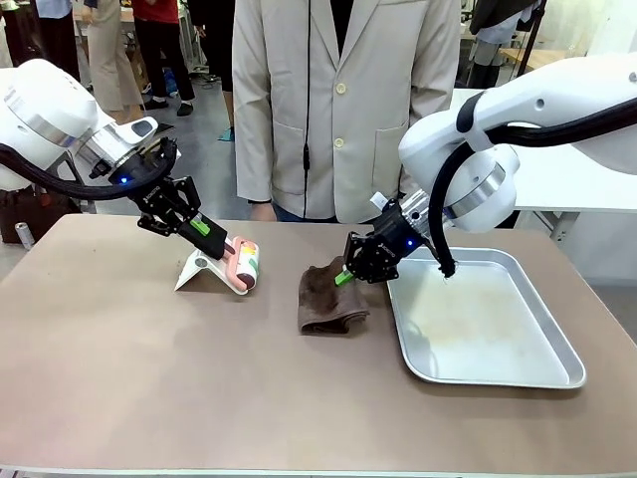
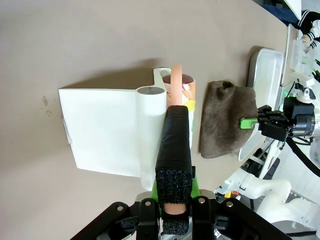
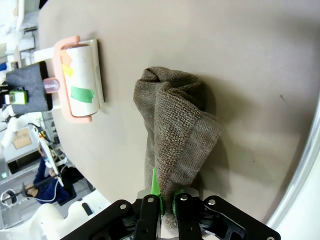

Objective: Clean the surface of the table.
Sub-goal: Return the Lint Roller and towel to their original positions.

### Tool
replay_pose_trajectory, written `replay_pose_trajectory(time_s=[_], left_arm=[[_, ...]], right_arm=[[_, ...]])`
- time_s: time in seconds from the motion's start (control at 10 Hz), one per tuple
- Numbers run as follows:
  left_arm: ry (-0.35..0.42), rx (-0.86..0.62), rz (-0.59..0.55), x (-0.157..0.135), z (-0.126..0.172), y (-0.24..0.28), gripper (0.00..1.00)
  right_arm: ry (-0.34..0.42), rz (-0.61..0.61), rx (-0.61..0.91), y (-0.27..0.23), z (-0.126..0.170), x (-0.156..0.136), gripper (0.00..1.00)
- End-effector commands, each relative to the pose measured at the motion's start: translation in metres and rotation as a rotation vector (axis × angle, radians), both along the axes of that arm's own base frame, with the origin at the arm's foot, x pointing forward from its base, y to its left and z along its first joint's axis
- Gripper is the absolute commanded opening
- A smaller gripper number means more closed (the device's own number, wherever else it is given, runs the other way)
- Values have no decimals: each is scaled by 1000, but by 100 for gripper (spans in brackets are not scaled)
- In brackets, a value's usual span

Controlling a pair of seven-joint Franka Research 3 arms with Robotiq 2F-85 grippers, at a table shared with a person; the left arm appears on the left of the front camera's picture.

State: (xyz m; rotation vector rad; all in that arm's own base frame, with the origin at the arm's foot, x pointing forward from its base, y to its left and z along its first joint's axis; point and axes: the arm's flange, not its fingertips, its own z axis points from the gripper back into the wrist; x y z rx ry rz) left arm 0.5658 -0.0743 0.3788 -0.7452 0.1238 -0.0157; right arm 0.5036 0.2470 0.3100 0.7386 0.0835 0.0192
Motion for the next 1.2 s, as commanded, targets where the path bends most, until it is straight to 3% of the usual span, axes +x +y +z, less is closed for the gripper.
replay_pose_trajectory(time_s=[0.0, 0.1, 0.2, 0.3, 0.4, 0.5, 0.6, 1.1], left_arm=[[1, -11, -1, -2, -13, 5, 81], [0, -12, -3, -3, -13, 5, 81], [-4, -12, -2, -3, -12, 6, 100], [-12, -14, 3, -3, -9, 6, 85], [-20, -20, 10, -4, -6, 8, 100], [-24, -26, 15, -4, -5, 8, 100], [-30, -33, 17, -5, -3, 9, 100], [-100, -80, 32, -18, 20, 21, 100]], right_arm=[[26, -1, -21, 7, 5, 5, 50], [30, 0, -18, 8, 4, 5, 74], [33, 1, -17, 8, 4, 5, 100], [34, 2, -18, 8, 4, 5, 100], [33, 4, -19, 8, 3, 5, 100], [33, 7, -22, 8, 3, 5, 94], [33, 12, -29, 9, 3, 5, 100], [-45, 102, -217, 24, 24, -1, 100]])
